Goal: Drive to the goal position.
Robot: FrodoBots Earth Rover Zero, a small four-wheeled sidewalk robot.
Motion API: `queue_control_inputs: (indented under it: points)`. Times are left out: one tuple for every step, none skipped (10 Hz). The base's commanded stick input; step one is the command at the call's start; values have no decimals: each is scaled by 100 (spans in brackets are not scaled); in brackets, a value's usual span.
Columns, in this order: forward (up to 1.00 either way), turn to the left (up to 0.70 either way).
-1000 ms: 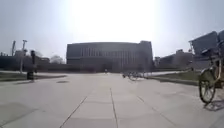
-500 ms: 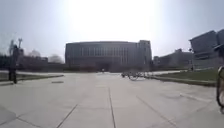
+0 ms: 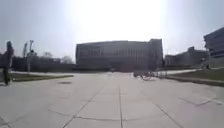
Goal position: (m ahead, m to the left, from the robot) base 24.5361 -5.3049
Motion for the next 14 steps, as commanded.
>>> queue_control_inputs:
  points:
    - [85, 0]
    - [85, 0]
    - [85, 0]
    - [85, 0]
    - [85, 0]
    - [85, 0]
    - [85, 0]
    - [85, 0]
    - [85, 0]
    - [85, 0]
    - [92, 0]
    - [100, 0]
    - [100, 0]
    - [100, 0]
